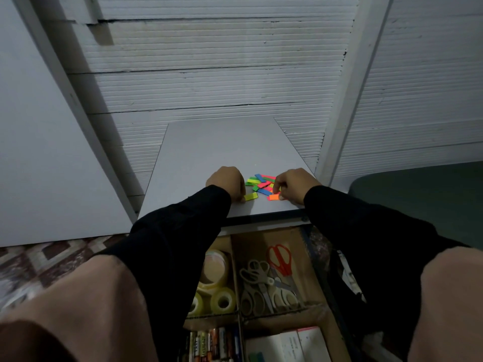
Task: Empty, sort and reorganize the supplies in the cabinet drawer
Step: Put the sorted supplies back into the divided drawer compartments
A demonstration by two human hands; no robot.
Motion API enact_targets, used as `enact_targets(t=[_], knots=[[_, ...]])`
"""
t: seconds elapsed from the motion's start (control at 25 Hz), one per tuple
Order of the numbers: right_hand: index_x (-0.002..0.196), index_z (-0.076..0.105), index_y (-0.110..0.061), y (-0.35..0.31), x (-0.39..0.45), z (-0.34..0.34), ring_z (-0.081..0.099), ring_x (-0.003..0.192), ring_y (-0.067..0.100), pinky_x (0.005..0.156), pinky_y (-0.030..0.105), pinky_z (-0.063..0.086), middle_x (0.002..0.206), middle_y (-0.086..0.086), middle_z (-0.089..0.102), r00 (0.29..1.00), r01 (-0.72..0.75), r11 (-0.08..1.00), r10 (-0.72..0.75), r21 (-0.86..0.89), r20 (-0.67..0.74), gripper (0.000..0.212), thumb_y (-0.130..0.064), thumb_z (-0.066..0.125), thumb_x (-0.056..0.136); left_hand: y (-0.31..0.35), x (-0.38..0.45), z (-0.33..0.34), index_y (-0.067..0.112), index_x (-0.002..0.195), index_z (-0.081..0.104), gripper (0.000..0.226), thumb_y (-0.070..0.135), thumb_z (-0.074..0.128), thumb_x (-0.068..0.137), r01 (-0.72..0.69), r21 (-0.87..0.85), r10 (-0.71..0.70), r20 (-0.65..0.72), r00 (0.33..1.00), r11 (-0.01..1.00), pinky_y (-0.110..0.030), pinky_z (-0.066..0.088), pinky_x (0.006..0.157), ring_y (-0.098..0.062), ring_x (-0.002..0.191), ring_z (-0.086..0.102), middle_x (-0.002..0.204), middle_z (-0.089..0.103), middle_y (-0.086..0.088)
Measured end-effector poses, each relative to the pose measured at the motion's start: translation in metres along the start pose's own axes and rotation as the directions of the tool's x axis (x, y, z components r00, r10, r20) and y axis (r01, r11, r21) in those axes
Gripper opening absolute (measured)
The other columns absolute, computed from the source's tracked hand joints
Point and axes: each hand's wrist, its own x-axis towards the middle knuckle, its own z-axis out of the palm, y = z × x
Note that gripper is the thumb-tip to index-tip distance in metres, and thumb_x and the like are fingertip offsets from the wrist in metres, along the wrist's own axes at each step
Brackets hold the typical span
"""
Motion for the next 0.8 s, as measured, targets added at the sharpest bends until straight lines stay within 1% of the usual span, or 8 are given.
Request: enact_targets(t=[0.08,0.28,0.36,0.44,0.56,0.68,0.72,0.8], knots=[[0.107,0.067,-0.006,-0.001,0.002,0.001,0.057,0.109,0.024,0.09,0.029,0.042,0.115,0.011,0.064,1.0,0.001,1.0,-0.001,-0.005,0.02,0.022,-0.008,0.065,0.085,0.0,-0.003,0.001,0.015,0.099,0.071,0.02,0.02,0.074,0.08,0.026,-0.018,-0.027,-0.02,0.999,0.999,-0.026,0.048,0.076,-0.023,0.099,0.063,0.106,0.067,-0.006],[0.105,0.064,-0.002,-0.005,0.0,-0.003,0.057,0.107,0.025,0.087,0.03,0.043,0.111,0.012,0.064,0.997,0.015,0.999,-0.012,-0.032,0.072,0.021,-0.006,0.064,0.084,-0.005,-0.01,0.001,0.012,0.096,0.071,0.014,0.013,0.069,0.083,0.012,-0.052,-0.015,-0.058,0.998,0.999,-0.032,0.055,0.083,-0.025,0.093,0.066,0.1,0.068,-0.008],[0.1,0.063,-0.003,-0.006,-0.004,-0.003,0.057,0.105,0.025,0.083,0.028,0.042,0.109,0.013,0.065,0.998,0.026,1.0,-0.025,-0.014,0.064,0.016,-0.003,0.063,0.084,-0.009,-0.013,0.0,0.009,0.093,0.073,0.011,0.007,0.067,0.083,0.007,-0.113,-0.014,-0.067,0.998,0.994,-0.033,0.055,0.084,-0.025,0.086,0.065,0.093,0.069,-0.01],[0.09,0.06,-0.008,-0.007,-0.01,-0.004,0.059,0.099,0.025,0.079,0.027,0.041,0.103,0.012,0.065,0.999,0.024,0.999,-0.025,0.021,0.034,0.011,0.0,0.062,0.084,-0.013,-0.019,0.0,0.006,0.092,0.073,0.012,0.004,0.066,0.083,0.009,-0.172,-0.023,-0.078,0.997,0.985,-0.033,0.054,0.086,-0.023,0.08,0.062,0.095,0.07,-0.013],[0.087,0.065,-0.008,-0.009,-0.019,-0.007,0.055,0.088,0.017,0.076,0.023,0.039,0.089,0.005,0.06,1.0,0.0,0.996,-0.001,0.085,0.004,0.013,0.002,0.066,0.08,-0.019,-0.03,0.001,0.005,0.094,0.074,0.014,0.004,0.069,0.082,0.025,-0.245,-0.042,-0.066,0.997,0.969,-0.035,0.055,0.086,-0.025,0.083,0.065,0.097,0.07,-0.014],[0.076,0.064,-0.01,-0.015,-0.034,-0.013,0.058,0.081,0.017,0.072,0.022,0.046,0.085,0.007,0.062,0.998,-0.065,0.966,0.067,0.252,0.001,0.013,0.002,0.069,0.078,-0.022,-0.049,0.001,0.006,0.098,0.073,0.017,0.006,0.071,0.081,0.049,-0.312,-0.068,-0.052,0.996,0.949,-0.035,0.056,0.085,-0.024,0.084,0.066,0.097,0.069,-0.014],[0.073,0.064,-0.01,-0.018,-0.04,-0.016,0.058,0.074,0.016,0.068,0.021,0.048,0.083,0.006,0.061,0.995,-0.092,0.941,0.094,0.326,0.009,0.014,0.002,0.07,0.078,-0.022,-0.057,0.001,0.007,0.098,0.073,0.017,0.007,0.071,0.081,0.045,-0.317,-0.067,-0.058,0.996,0.947,-0.034,0.056,0.085,-0.024,0.088,0.066,0.099,0.07,-0.013],[0.078,0.067,-0.005,-0.021,-0.052,-0.018,0.057,0.059,0.012,0.055,0.015,0.05,0.074,0.005,0.061,0.988,-0.149,0.887,0.147,0.438,0.04,0.008,0.002,0.07,0.078,-0.024,-0.073,0.001,0.007,0.095,0.074,0.015,0.008,0.071,0.081,0.034,-0.354,-0.063,-0.071,0.995,0.935,-0.034,0.055,0.085,-0.025,0.089,0.066,0.096,0.071,-0.013]])
